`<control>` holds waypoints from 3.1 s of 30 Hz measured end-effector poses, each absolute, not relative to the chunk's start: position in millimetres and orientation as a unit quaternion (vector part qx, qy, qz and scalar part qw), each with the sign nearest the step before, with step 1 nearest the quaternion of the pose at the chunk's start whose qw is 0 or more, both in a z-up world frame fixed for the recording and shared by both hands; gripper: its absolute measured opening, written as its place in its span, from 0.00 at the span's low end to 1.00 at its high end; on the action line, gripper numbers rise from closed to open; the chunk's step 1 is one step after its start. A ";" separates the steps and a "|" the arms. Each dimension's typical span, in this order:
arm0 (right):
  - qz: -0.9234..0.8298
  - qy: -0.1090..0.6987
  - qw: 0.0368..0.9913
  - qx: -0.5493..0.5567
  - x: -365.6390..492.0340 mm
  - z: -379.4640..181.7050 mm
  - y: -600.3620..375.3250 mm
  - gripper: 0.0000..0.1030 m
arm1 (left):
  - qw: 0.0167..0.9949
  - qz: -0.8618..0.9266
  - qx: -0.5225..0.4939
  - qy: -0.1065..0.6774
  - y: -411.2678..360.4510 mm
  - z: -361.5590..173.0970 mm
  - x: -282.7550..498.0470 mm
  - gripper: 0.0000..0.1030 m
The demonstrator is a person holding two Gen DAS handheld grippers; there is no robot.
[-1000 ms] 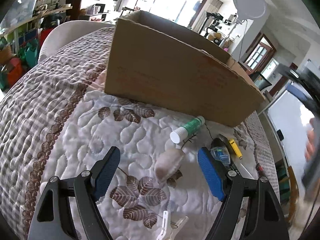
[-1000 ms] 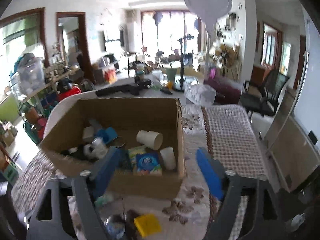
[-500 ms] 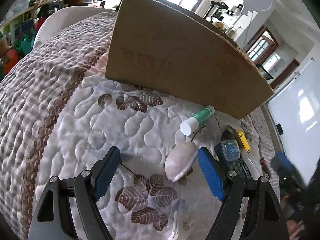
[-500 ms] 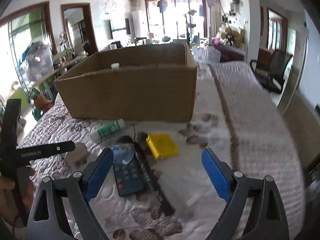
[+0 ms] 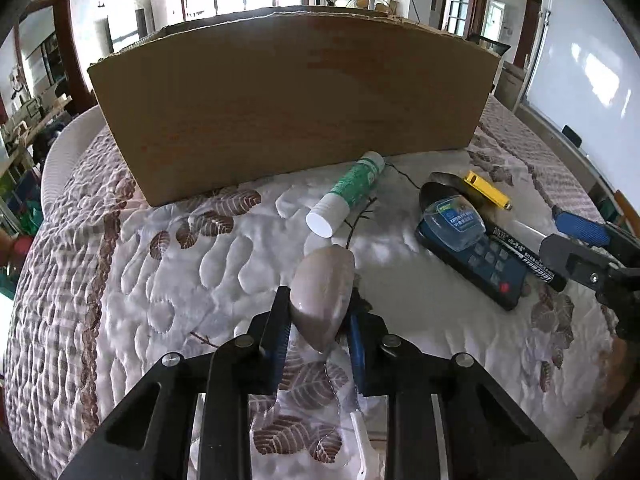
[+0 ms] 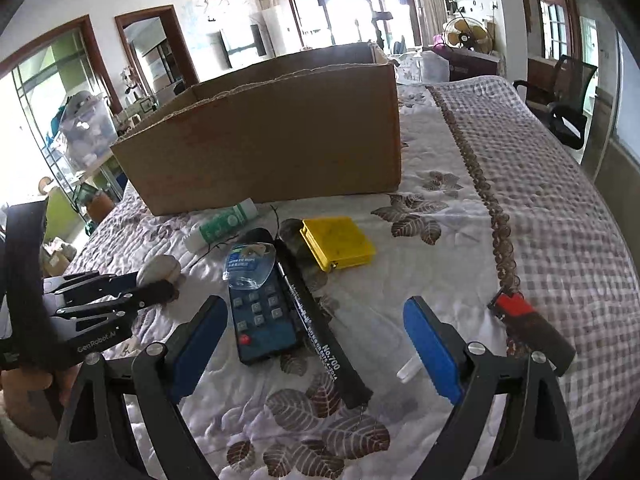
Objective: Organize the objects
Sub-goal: 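Carry the grey stone into the box and open the left tool, then grasp the lutein eye-drop box with the right tool, then carry the eye-drop box into the box and open the right tool, then grasp the green-and-white tube with the left tool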
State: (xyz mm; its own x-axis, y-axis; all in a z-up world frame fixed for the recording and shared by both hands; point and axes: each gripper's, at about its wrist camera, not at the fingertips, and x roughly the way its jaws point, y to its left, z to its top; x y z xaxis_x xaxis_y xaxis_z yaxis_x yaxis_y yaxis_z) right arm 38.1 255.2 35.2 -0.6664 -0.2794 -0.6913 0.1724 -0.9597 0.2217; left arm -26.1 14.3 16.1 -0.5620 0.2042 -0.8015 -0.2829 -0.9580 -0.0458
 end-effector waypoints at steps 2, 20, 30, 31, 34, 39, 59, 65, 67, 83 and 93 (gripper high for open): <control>-0.910 -0.071 0.123 0.390 38.9 35.3 255.5 1.00 | 0.154 0.885 -0.440 0.017 5.1 26.6 -23.5 0.24; -0.909 -0.091 0.082 0.399 28.8 34.1 291.0 1.00 | 0.000 0.886 -0.463 0.003 -23.1 97.7 -227.6 0.25; -0.905 -0.063 0.112 0.405 28.1 29.0 279.3 1.00 | 0.049 0.931 -0.361 -0.021 -24.5 121.5 -137.2 0.72; -0.904 -0.059 0.119 0.405 29.1 28.8 276.2 1.00 | 0.058 0.934 -0.353 -0.026 -26.7 126.9 -123.9 0.72; -0.900 -0.052 0.147 0.407 31.3 28.6 265.9 1.00 | 0.079 0.934 -0.345 -0.053 -38.8 126.5 -87.3 0.74; -0.900 -0.024 0.192 0.391 36.2 35.8 237.9 1.00 | 0.097 0.921 -0.363 -0.105 -58.7 91.9 -40.0 0.74; -0.904 0.045 0.158 0.396 6.5 45.6 177.7 1.00 | 0.063 0.900 -0.410 -0.137 -65.7 27.4 -22.9 0.74; -0.933 0.020 0.152 0.325 -8.0 125.8 199.5 1.00 | 0.067 0.893 -0.426 -0.126 -58.6 22.7 -23.9 0.74; -0.936 0.014 0.143 0.323 -34.4 144.6 204.1 1.00 | 0.069 0.893 -0.429 -0.121 -55.1 21.3 -23.5 0.74; -0.905 0.048 0.067 0.417 -173.2 112.9 178.2 1.00 | 0.076 0.889 -0.440 -0.099 -46.3 16.1 -26.0 0.74; -0.921 0.030 0.099 0.377 -121.3 136.1 185.4 1.00 | 0.078 0.887 -0.443 -0.108 -50.2 14.5 -27.4 0.74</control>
State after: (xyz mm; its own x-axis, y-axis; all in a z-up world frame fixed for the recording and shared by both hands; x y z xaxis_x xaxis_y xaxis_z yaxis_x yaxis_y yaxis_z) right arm -121.3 185.4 136.1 -0.6966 -0.1604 -0.6993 0.2055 -0.9785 0.0197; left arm -27.4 -50.2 14.5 -0.5960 0.2335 -0.7683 -0.0417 -0.9645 -0.2608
